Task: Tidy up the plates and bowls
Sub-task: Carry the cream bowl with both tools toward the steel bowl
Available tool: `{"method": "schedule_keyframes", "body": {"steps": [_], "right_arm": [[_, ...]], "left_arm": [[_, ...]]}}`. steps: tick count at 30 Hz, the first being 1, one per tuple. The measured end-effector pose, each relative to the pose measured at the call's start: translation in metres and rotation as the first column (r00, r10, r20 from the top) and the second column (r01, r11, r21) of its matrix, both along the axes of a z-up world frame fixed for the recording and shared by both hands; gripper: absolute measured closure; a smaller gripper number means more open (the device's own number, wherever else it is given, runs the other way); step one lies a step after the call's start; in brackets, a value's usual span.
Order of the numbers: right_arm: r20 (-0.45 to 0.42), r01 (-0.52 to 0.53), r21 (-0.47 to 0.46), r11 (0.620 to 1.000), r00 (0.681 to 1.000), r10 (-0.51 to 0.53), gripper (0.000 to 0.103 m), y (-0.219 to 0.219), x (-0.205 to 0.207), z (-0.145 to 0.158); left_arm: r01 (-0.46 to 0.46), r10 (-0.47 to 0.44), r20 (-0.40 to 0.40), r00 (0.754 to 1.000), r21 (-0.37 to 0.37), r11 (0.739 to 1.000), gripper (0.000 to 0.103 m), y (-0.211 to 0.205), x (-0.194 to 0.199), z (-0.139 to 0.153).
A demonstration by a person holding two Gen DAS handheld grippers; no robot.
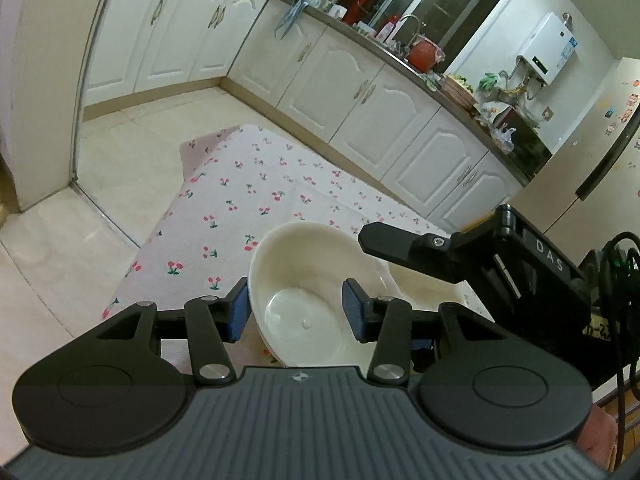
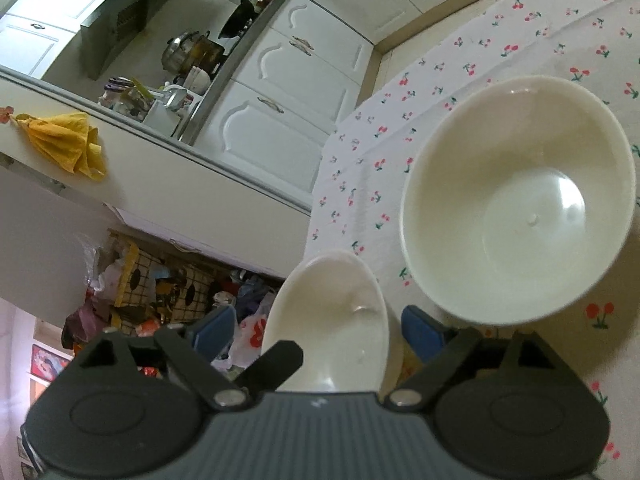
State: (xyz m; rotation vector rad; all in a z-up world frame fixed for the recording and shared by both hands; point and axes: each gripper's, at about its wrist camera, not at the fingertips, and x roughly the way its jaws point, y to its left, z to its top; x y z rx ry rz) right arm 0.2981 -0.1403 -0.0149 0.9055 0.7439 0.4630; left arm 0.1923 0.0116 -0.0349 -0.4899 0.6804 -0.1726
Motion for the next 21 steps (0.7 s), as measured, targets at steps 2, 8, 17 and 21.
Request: {"method": "schedule_keyframes", "body": {"steps": [2,8,17,21], "right_arm": [[0.004,0.003,-0.003,1.0,1.0,-0.003,0.012,0.0,-0.004,0.004],[0.019,0.027,-0.009,1.0,0.999,-0.027,0.011,-0.005,-0.017,0.015],[0.025,0.072,0.002,0.997,0.997,-0.072,0.011,-0.021,-0.042,0.025],[0.031,0.091,0.013,0.996,0.995,-0.091,0.011,-0.031,-0.055,0.029]], "left_arm": [[-0.001,0.001,0.01,1.0,0.0,1.0,0.049,-0.002,-0.001,0.002],[0.006,-0.005,0.032,0.999,-0.02,1.0,0.047,-0.008,-0.006,0.008],[0.048,-0.045,0.055,0.997,-0.042,0.998,0.048,-0.019,-0.007,0.012],[0.08,-0.077,0.062,0.995,-0.051,0.996,0.048,-0.026,-0.007,0.013]]}}
